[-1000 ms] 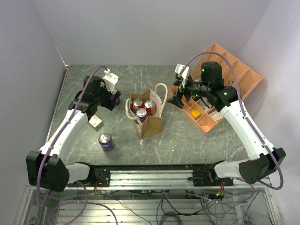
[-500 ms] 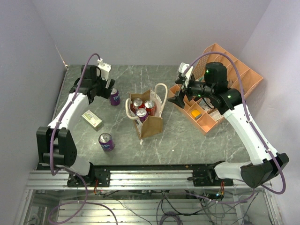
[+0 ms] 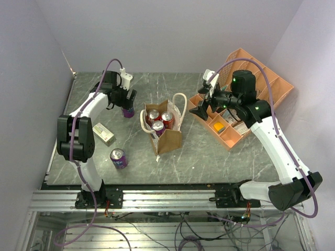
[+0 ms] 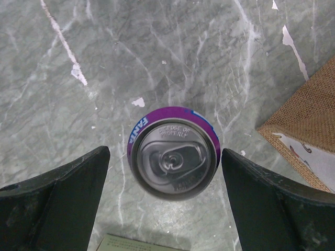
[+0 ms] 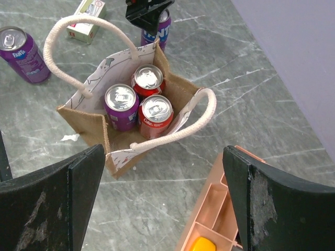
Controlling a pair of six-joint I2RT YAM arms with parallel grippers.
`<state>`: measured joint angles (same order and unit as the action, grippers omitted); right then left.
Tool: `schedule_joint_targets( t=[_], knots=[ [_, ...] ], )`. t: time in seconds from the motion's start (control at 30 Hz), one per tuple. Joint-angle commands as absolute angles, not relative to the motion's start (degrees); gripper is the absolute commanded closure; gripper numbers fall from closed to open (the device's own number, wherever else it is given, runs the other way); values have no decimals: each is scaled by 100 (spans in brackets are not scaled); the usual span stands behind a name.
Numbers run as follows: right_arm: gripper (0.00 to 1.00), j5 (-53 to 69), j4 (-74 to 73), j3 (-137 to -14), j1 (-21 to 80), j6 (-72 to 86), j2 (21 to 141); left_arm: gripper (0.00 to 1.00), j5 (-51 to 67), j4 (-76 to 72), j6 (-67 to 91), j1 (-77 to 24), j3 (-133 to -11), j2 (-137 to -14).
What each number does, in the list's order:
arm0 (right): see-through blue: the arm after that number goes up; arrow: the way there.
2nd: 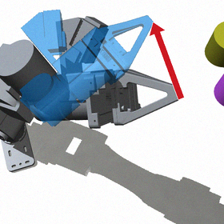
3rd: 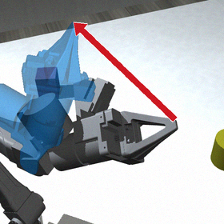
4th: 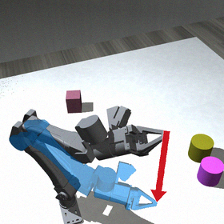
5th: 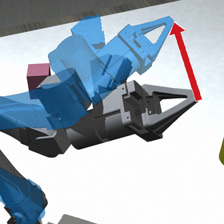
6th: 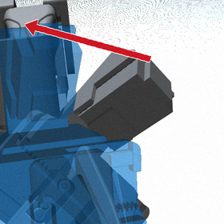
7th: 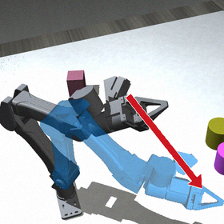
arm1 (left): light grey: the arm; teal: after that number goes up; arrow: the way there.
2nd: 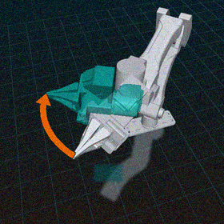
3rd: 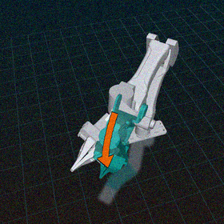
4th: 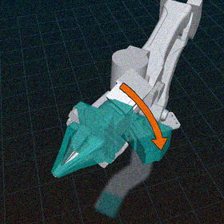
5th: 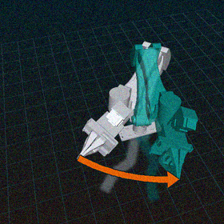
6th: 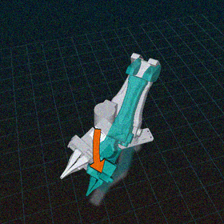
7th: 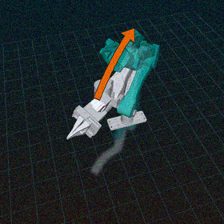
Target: Place the beverage into the canvas bag
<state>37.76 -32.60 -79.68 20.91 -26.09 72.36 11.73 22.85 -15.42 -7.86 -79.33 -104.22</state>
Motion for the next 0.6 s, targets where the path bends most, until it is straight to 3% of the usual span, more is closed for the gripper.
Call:
schedule_joint_targets(
  t=[0.0,0.07,0.27,0.57],
  knots=[
    [5,3841,-3025,-7808,2022,-2573,7184,2,1514,2280,-1502,-842,-8169,-10632],
    [5,3791,-2975,-7743,2013,-2593,7187,0,1568,2255,-1467,-848,-8134,-10644],
    [5,3742,-2843,-7542,2017,-2571,7117,11,1497,2245,-1500,-879,-8014,-10562],
    [4,3767,-2678,-7347,1946,-2503,6996,34,1619,2410,-1666,-888,-7998,-10379]
  ],
)
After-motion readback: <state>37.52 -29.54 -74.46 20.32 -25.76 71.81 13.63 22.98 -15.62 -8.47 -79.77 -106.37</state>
